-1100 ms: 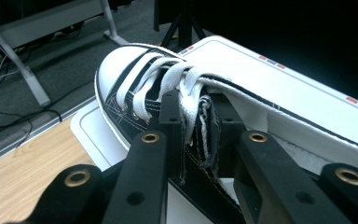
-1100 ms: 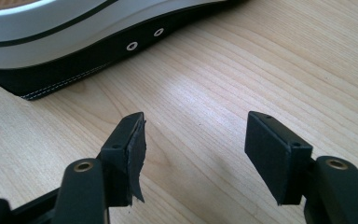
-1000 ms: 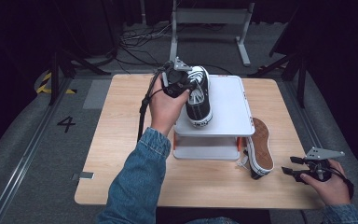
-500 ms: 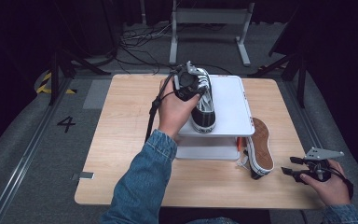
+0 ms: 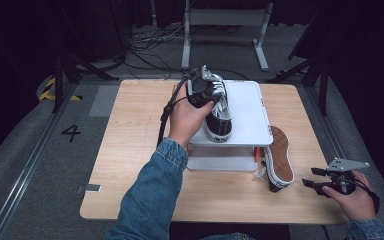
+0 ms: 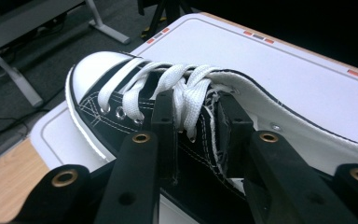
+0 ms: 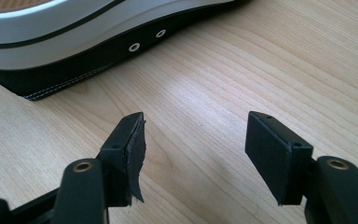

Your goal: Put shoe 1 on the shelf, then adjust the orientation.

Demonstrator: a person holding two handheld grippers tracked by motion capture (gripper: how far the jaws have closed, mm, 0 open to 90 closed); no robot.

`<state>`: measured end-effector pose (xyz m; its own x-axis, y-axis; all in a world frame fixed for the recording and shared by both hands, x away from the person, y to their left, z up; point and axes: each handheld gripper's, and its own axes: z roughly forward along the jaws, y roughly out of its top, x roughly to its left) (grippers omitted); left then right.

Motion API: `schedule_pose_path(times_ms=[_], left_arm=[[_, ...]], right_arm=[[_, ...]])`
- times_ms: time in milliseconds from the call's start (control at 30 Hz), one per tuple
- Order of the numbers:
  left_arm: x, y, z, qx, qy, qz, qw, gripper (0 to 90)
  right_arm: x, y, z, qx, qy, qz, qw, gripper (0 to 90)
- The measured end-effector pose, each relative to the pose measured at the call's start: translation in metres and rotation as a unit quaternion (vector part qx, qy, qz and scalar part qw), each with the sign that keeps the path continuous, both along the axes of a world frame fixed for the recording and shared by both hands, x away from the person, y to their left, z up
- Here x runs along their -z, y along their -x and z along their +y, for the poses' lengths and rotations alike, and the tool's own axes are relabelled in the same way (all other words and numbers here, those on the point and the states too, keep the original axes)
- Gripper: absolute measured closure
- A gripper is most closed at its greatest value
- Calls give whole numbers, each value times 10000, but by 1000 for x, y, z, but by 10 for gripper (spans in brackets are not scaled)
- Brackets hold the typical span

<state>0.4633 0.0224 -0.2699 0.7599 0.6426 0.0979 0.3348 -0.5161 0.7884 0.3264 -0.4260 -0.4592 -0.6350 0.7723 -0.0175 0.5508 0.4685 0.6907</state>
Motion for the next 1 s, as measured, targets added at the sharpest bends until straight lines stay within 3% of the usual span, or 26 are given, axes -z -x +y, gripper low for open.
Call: schedule_pose_path(times_ms=[200, 233, 367, 500, 667, 800, 1000], left_arm=[[2, 1, 2, 56, 42, 53, 10000, 708], [3, 0, 2, 3, 169, 136, 9998, 684], [5, 1, 5, -113, 323, 250, 9991, 502], [-2, 7, 15, 143, 657, 180, 9976, 477], [-19, 19, 29, 360, 625, 79, 9974, 451], [-28, 33, 48, 504, 589, 8, 9970, 382], [-27, 53, 76, 554, 529, 85, 9970, 308]], right_arm=[[0, 0, -1, 6, -5, 0, 10000, 393], [0, 0, -1, 2, -9, 2, 10000, 393], [-1, 0, 0, -3, 5, -7, 10000, 393], [-2, -1, -1, 13, -2, -23, 10000, 393], [-5, -1, 1, 0, 1, -43, 10000, 392], [-9, -1, 1, -28, -2, -84, 10000, 392], [-19, -3, 2, 9, 19, -3, 10000, 445]])
